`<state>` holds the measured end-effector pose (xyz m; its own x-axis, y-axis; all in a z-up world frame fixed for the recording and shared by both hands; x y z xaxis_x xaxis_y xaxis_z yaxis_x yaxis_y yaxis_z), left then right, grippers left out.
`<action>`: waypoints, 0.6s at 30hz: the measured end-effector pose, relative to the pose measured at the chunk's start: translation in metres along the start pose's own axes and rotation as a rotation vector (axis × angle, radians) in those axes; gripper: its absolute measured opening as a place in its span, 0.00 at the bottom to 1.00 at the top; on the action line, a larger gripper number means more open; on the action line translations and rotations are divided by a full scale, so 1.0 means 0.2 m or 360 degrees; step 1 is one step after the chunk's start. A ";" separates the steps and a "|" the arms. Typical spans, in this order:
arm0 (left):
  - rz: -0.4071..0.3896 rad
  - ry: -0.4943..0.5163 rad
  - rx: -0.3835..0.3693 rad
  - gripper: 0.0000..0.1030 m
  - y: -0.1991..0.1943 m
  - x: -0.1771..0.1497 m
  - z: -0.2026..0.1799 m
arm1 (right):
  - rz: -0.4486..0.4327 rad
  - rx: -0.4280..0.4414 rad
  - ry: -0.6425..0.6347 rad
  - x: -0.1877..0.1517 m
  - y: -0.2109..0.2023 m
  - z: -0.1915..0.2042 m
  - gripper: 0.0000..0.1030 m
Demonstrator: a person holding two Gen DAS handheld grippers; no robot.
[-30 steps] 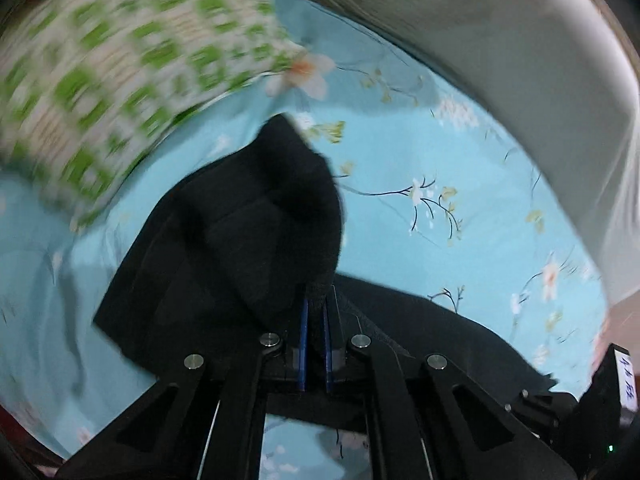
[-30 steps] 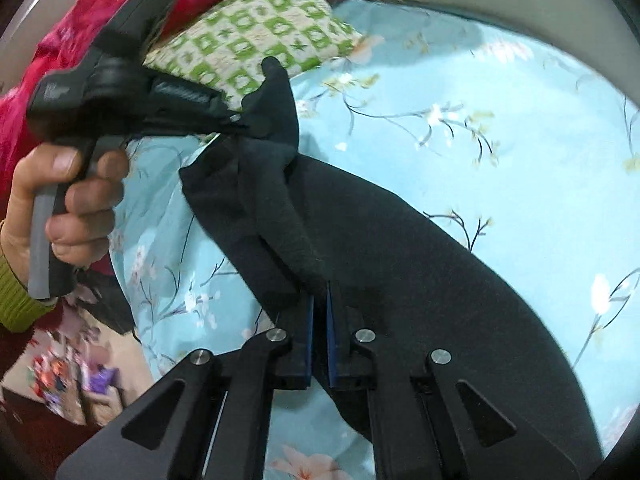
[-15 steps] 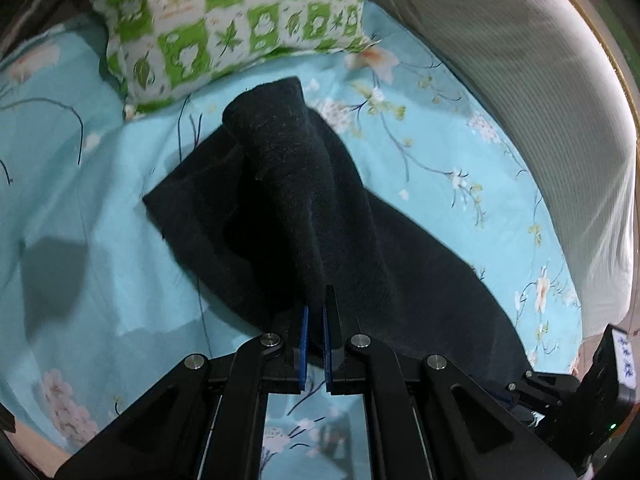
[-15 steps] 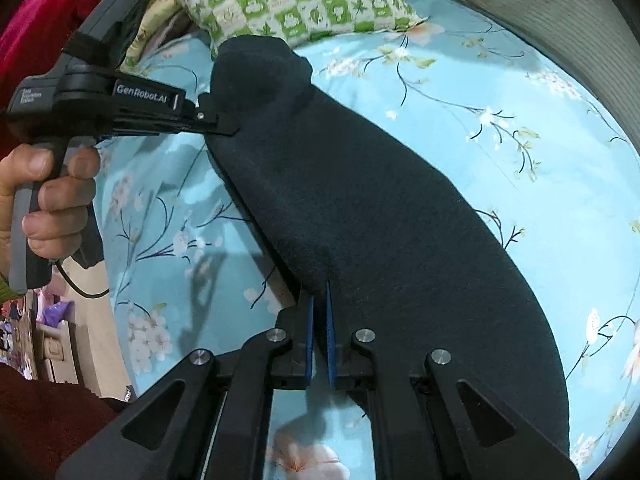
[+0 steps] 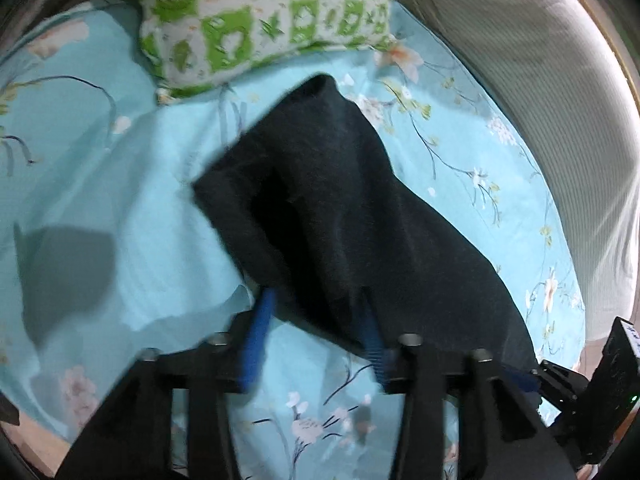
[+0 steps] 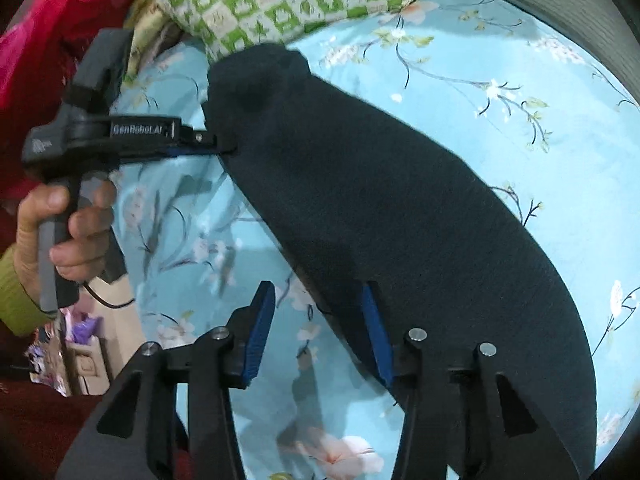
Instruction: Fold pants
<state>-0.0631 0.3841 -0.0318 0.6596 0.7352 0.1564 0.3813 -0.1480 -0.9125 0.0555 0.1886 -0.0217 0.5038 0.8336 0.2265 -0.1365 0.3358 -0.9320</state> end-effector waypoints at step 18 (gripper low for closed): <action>0.0063 -0.0179 0.0087 0.62 -0.02 0.21 0.12 | -0.0212 0.0086 0.0598 0.33 -0.07 -0.60 0.45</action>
<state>-0.0532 0.4312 -0.0318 0.5954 0.7995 0.0794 0.3189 -0.1444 -0.9367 0.1935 0.1857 -0.0273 0.7957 0.5660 0.2156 -0.0886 0.4609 -0.8830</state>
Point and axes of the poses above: each gripper's, at about its wrist camera, not at the fingertips, and y roughly the way its jaws point, z to its left, x to its top, the point moved 1 cm from there along y, roughly the way its jaws point, and after that the axes turned 8 degrees about z, right-handed, at the moved point
